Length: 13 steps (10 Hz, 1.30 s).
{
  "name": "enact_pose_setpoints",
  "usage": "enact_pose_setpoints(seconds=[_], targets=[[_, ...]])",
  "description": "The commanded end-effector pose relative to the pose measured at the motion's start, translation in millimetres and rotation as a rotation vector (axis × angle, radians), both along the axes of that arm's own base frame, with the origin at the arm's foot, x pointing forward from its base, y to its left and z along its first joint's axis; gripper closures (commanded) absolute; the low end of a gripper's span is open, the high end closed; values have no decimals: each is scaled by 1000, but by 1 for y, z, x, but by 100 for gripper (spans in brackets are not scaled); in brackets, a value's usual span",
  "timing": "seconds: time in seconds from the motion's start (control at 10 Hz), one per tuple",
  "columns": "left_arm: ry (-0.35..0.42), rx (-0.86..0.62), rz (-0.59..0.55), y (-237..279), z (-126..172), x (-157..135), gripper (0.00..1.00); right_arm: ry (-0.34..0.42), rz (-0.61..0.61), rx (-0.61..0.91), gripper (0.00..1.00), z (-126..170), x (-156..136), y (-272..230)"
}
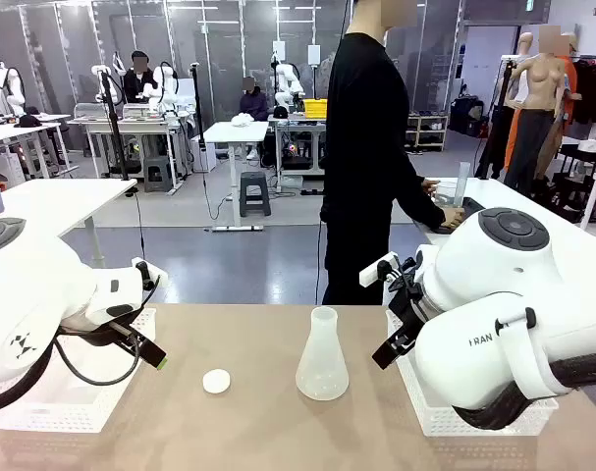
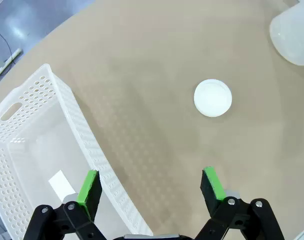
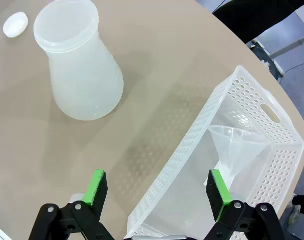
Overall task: Prepare the solutions needed for the experiment.
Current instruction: Pick up the Plastic Funnel and insert it into the Big flask.
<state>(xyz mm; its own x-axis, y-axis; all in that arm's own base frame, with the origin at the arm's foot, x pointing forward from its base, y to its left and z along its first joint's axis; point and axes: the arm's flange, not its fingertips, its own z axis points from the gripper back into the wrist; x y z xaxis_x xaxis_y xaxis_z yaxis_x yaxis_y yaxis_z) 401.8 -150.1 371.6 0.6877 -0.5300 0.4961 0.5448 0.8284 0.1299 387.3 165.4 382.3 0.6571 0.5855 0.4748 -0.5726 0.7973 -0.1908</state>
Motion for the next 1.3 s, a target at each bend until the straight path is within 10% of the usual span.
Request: enact_pose_setpoints(seconds=[0.0,1.2], targets=[[0,0,0,0,0,0,0,-2,0,0,0,1,0,0],[0,0,0,0,0,0,0,-2,0,0,0,1,0,0]])
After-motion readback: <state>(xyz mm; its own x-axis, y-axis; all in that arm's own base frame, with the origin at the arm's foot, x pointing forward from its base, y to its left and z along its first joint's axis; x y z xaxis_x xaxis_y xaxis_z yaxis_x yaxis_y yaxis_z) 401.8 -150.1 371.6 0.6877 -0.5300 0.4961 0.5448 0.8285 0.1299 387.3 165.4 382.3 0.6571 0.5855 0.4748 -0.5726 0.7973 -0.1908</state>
